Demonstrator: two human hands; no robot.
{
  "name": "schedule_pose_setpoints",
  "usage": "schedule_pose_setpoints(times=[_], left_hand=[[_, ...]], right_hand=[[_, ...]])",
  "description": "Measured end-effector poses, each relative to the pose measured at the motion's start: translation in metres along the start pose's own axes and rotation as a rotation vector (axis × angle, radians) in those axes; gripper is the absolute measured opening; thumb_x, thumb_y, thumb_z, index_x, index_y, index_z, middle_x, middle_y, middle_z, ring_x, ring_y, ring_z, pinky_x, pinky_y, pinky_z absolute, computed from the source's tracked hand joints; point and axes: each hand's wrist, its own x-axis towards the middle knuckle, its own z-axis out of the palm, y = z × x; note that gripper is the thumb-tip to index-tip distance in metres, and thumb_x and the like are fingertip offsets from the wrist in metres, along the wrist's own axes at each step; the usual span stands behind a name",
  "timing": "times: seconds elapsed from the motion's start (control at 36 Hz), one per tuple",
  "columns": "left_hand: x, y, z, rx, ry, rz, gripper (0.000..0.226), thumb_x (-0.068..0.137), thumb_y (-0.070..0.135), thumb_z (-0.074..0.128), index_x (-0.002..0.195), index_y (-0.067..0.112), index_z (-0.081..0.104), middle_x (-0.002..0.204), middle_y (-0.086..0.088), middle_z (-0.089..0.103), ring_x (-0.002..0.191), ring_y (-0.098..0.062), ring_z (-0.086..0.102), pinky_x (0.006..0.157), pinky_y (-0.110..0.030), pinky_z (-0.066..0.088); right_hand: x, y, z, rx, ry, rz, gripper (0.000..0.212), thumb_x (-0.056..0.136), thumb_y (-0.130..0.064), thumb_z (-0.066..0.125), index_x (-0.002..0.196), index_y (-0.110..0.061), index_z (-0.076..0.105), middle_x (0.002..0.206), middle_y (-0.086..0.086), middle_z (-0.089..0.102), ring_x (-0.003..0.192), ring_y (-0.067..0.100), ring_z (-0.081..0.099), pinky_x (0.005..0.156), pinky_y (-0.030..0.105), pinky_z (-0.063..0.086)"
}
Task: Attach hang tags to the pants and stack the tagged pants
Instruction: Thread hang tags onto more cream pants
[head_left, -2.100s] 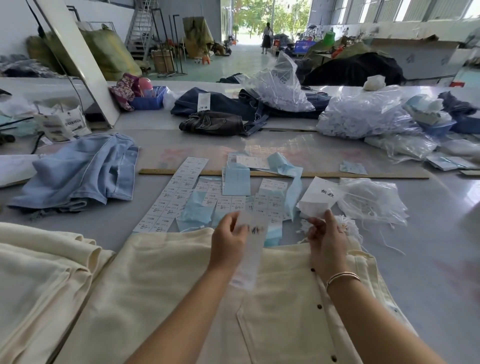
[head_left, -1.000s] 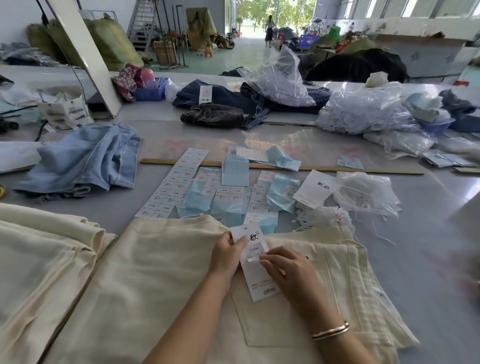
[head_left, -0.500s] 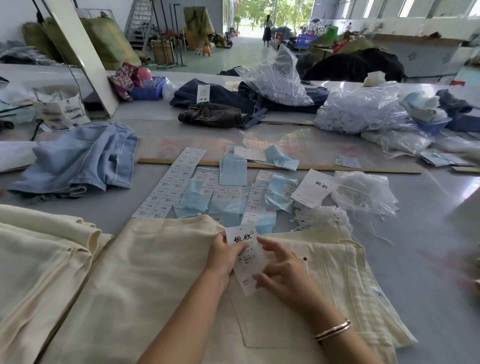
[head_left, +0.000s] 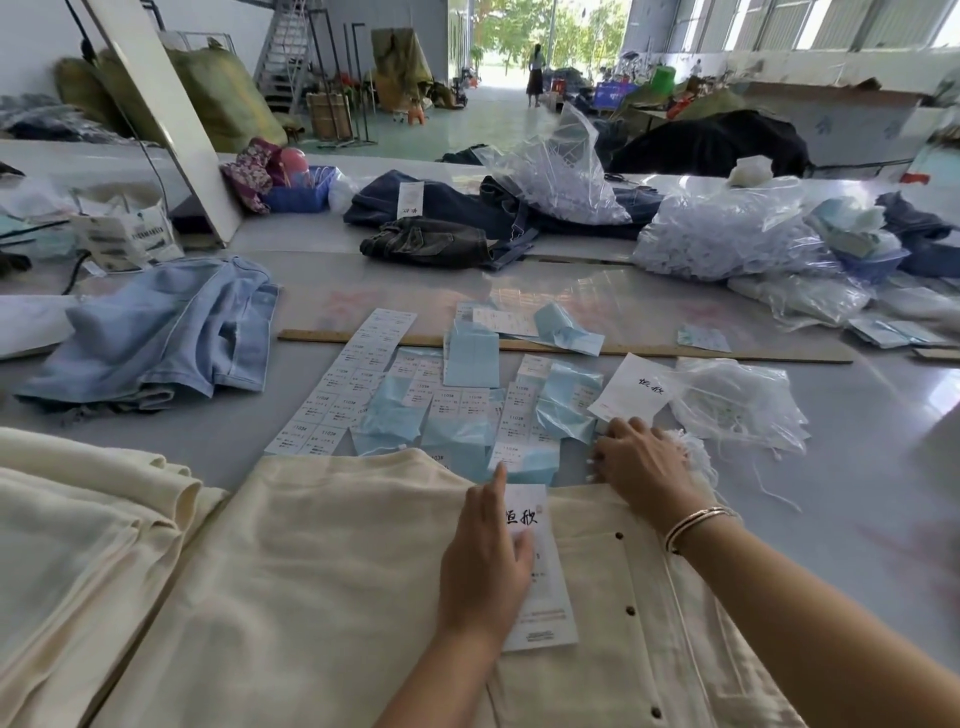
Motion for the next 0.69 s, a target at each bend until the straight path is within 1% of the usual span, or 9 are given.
schedule_pose_setpoints(times=[0.08,0.17,0.22,0.28,0.36,0.44,0.5,0.61,0.69], left_hand=[[0.002,-0.002,0.001,0.029,0.038,0.0,0.069,0.076,0.011,0.074,0.138,0.002,0.045,0.127,-0.015,0.054,0.113,-0.032,0.056,0.085,-0.042,0.051],[0.003,-0.003,0.001,-0.037,0.06,-0.034,0.065,0.079,0.01,0.071,0.137,0.004,0.045,0.13,-0.013,0.052,0.118,-0.03,0.051,0.097,-0.038,0.043],[0.004,-0.005,0.002,-0.087,0.076,-0.052,0.06,0.08,0.009,0.069,0.136,0.004,0.047,0.129,-0.012,0.052,0.119,-0.028,0.049,0.101,-0.036,0.039],[0.006,-0.006,0.001,-0.18,0.106,-0.119,0.05,0.083,0.007,0.066,0.13,0.005,0.051,0.126,-0.011,0.053,0.119,-0.026,0.048,0.104,-0.033,0.037],[0.012,-0.007,-0.005,-0.275,0.228,-0.188,0.032,0.084,0.005,0.064,0.117,0.005,0.061,0.118,-0.012,0.058,0.113,-0.029,0.052,0.099,-0.033,0.039],[0.028,0.001,-0.008,-0.175,0.247,-0.032,0.028,0.084,0.01,0.063,0.112,0.009,0.066,0.113,-0.009,0.061,0.106,-0.028,0.056,0.09,-0.031,0.038],[0.045,0.013,-0.01,-0.194,0.132,0.059,0.029,0.09,0.013,0.06,0.119,0.01,0.063,0.115,-0.007,0.064,0.107,-0.025,0.058,0.092,-0.035,0.045],[0.078,0.031,-0.005,-0.133,-0.145,0.073,0.046,0.098,0.026,0.053,0.141,0.014,0.045,0.131,-0.006,0.059,0.118,-0.02,0.055,0.1,-0.036,0.045],[0.09,0.033,-0.001,-0.027,-0.231,0.103,0.039,0.099,0.034,0.049,0.132,0.014,0.055,0.12,-0.008,0.065,0.109,-0.023,0.059,0.091,-0.037,0.049]], right_hand=[[0.003,0.001,-0.001,0.042,0.063,0.023,0.026,0.093,-0.04,0.051,0.105,-0.021,0.065,0.112,0.002,0.058,0.101,0.023,0.052,0.082,0.033,0.038],[0.008,0.001,-0.015,0.559,0.274,0.27,0.016,0.093,-0.022,0.058,0.096,-0.008,0.066,0.097,0.009,0.065,0.084,0.026,0.057,0.07,0.03,0.036],[0.013,0.003,-0.031,0.911,0.341,0.398,0.012,0.094,-0.02,0.058,0.094,-0.009,0.065,0.09,0.007,0.068,0.066,0.017,0.057,0.061,0.026,0.038],[0.014,0.005,-0.046,1.11,0.364,0.426,0.008,0.095,-0.021,0.057,0.088,-0.016,0.06,0.083,0.002,0.07,0.047,0.007,0.052,0.048,0.018,0.041],[0.011,0.007,-0.058,1.062,0.316,0.318,0.006,0.093,-0.02,0.058,0.088,-0.018,0.061,0.071,-0.005,0.067,0.041,0.002,0.048,0.044,0.014,0.04],[0.004,0.004,-0.06,0.825,0.225,0.121,0.003,0.087,-0.015,0.066,0.088,-0.014,0.069,0.063,-0.019,0.058,0.053,-0.007,0.054,0.052,0.008,0.039],[-0.001,-0.001,-0.057,0.756,0.163,0.046,0.002,0.085,-0.013,0.069,0.086,-0.013,0.071,0.063,-0.024,0.054,0.057,-0.009,0.054,0.056,0.007,0.039],[-0.008,-0.008,-0.052,0.714,0.122,0.013,0.002,0.085,-0.018,0.07,0.083,-0.02,0.07,0.062,-0.023,0.053,0.06,-0.011,0.053,0.057,0.008,0.038],[-0.011,-0.011,-0.05,0.711,0.083,-0.009,0.002,0.085,-0.021,0.069,0.084,-0.02,0.07,0.068,-0.014,0.058,0.057,-0.005,0.05,0.059,0.019,0.037]])
